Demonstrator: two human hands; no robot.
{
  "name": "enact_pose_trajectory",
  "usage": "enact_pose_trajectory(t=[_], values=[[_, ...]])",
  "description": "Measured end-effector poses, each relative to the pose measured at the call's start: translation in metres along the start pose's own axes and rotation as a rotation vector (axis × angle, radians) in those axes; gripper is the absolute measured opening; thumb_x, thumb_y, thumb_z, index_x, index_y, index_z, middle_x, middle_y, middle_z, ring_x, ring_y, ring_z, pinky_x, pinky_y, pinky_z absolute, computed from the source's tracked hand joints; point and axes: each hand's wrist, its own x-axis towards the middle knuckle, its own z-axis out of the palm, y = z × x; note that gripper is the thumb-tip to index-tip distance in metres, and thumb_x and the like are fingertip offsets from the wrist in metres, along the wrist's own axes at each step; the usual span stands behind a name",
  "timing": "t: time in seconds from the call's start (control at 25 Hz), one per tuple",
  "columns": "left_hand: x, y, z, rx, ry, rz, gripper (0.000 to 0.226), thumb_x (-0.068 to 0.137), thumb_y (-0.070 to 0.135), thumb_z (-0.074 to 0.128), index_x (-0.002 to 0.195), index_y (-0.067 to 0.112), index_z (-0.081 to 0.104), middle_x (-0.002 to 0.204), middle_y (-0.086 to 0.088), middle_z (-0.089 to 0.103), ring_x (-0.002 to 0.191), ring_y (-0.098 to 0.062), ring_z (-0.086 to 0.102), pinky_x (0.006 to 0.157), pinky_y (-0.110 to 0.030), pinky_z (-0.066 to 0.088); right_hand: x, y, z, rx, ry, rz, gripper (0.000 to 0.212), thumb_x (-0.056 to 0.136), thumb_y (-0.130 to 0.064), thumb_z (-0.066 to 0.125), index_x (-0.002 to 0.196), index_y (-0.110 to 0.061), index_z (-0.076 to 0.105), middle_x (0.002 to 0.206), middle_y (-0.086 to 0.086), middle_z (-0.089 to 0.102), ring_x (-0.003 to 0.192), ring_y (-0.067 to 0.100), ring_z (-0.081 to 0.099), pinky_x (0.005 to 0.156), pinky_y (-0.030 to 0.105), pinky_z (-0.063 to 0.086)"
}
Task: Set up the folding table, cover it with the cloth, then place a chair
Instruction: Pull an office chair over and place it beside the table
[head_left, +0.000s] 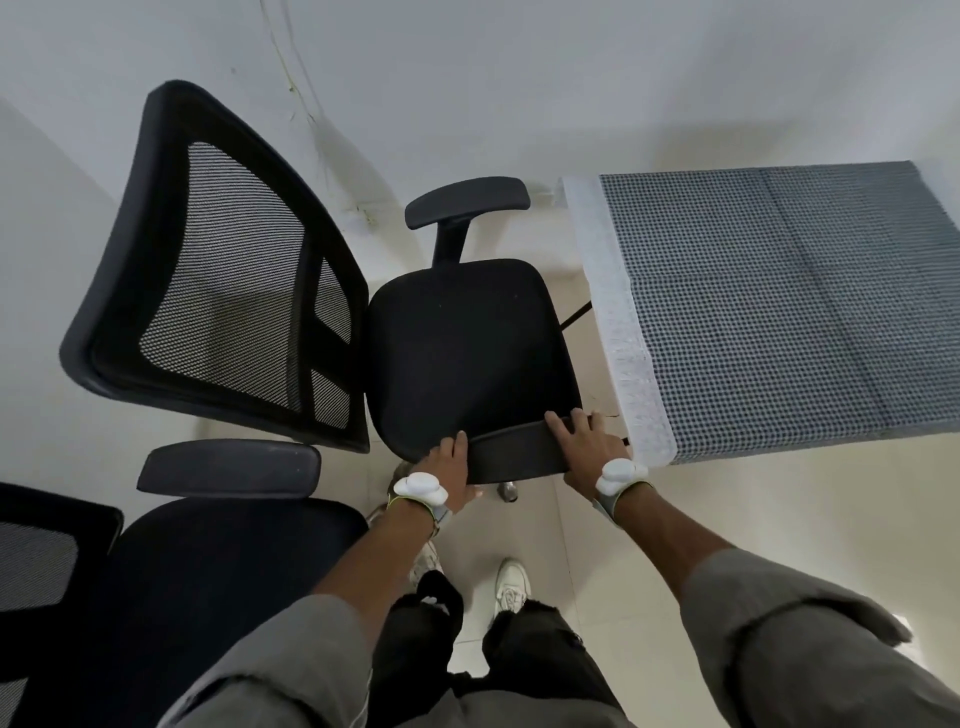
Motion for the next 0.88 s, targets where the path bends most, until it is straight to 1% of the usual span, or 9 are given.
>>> enact_pose_trajectory(t=[0.16, 0.24, 0.32, 0.4, 0.48, 0.6, 0.68, 0.76, 0.88], values=[[-0.013, -0.026, -0.008, 0.053, -0.099, 0.003, 0.098, 0.095, 0.051, 0.056, 0.157, 0.008, -0.007, 0.165, -0.014, 0.003, 0.152, -0.032, 0.009, 0.121, -0.045, 0.021, -0.003, 0.001, -0.006, -0.008, 0.004, -0.027, 0.099, 0.08, -0.052, 0.071, 0.156, -0.026, 0.012, 0.144, 0.015, 0.036, 0.124, 0.039, 0.044, 0.085, 0.044, 0.052], [-0.022, -0.038, -0.008, 0.109, -0.08, -0.049, 0.095, 0.095, 0.052, 0.053, 0.158, 0.009, -0.003, 0.166, -0.012, 0.002, 0.153, -0.031, 0.007, 0.122, -0.047, 0.018, -0.005, -0.003, -0.005, 0.008, 0.015, -0.021, 0.106, 0.077, -0.065, 0.067, 0.157, -0.024, 0.01, 0.147, 0.015, 0.034, 0.127, 0.04, 0.043, 0.092, 0.045, 0.05], [-0.034, -0.055, -0.009, 0.172, 0.029, -0.112, 0.085, 0.096, 0.051, 0.049, 0.158, 0.009, 0.008, 0.165, -0.011, 0.008, 0.152, -0.03, 0.01, 0.122, -0.05, 0.015, -0.012, -0.01, -0.001, 0.009, 0.069, -0.046, 0.109, 0.077, -0.072, 0.062, 0.158, -0.02, 0.011, 0.154, 0.015, 0.029, 0.137, 0.043, 0.035, 0.105, 0.049, 0.042], [-0.044, -0.079, -0.019, 0.225, 0.109, -0.159, 0.075, 0.097, 0.049, 0.047, 0.155, 0.01, 0.02, 0.162, -0.012, 0.019, 0.15, -0.03, 0.017, 0.12, -0.052, 0.016, -0.018, -0.018, 0.001, 0.007, 0.148, -0.103, 0.103, 0.079, -0.072, 0.056, 0.157, -0.017, 0.017, 0.159, 0.016, 0.026, 0.145, 0.043, 0.026, 0.114, 0.053, 0.032], [-0.06, -0.108, -0.028, 0.273, 0.088, -0.22, 0.07, 0.097, 0.048, 0.047, 0.152, 0.012, 0.025, 0.16, -0.01, 0.024, 0.149, -0.028, 0.019, 0.119, -0.053, 0.018, -0.028, -0.03, 0.006, -0.009, 0.222, -0.2, 0.094, 0.082, -0.069, 0.052, 0.154, -0.014, 0.028, 0.158, 0.015, 0.029, 0.147, 0.039, 0.023, 0.117, 0.055, 0.027], [-0.076, -0.138, -0.027, 0.344, -0.027, -0.222, 0.074, 0.098, 0.045, 0.047, 0.157, 0.013, 0.015, 0.165, -0.003, 0.012, 0.154, -0.02, 0.004, 0.119, -0.057, 0.011, -0.038, -0.046, 0.012, -0.015, 0.274, -0.302, 0.082, 0.082, -0.062, 0.056, 0.147, -0.013, 0.042, 0.153, 0.015, 0.038, 0.144, 0.037, 0.03, 0.116, 0.055, 0.029], [-0.085, -0.146, -0.016, 0.359, -0.002, -0.21, 0.076, 0.097, 0.044, 0.049, 0.157, 0.013, 0.015, 0.164, -0.002, 0.012, 0.154, -0.019, 0.001, 0.119, -0.058, 0.01, -0.046, -0.053, 0.018, -0.045, 0.286, -0.352, 0.076, 0.084, -0.057, 0.057, 0.144, -0.013, 0.046, 0.151, 0.014, 0.043, 0.143, 0.036, 0.034, 0.116, 0.054, 0.03], [-0.086, -0.145, -0.013, 0.386, 0.05, -0.203, 0.073, 0.096, 0.045, 0.05, 0.155, 0.014, 0.021, 0.159, -0.003, 0.023, 0.151, -0.021, 0.011, 0.118, -0.054, 0.018, -0.052, -0.05, 0.017, -0.073, 0.28, -0.39, 0.072, 0.087, -0.054, 0.056, 0.145, -0.014, 0.045, 0.154, 0.013, 0.04, 0.145, 0.034, 0.031, 0.119, 0.052, 0.026], [-0.088, -0.141, -0.016, 0.424, 0.108, -0.185, 0.053, 0.097, 0.045, 0.043, 0.144, 0.02, 0.044, 0.143, -0.001, 0.045, 0.137, -0.023, 0.034, 0.108, -0.043, 0.029, -0.065, -0.053, 0.011, -0.101, 0.251, -0.408, 0.069, 0.09, -0.048, 0.054, 0.149, -0.015, 0.04, 0.157, 0.011, 0.034, 0.148, 0.031, 0.025, 0.122, 0.048, 0.02]])
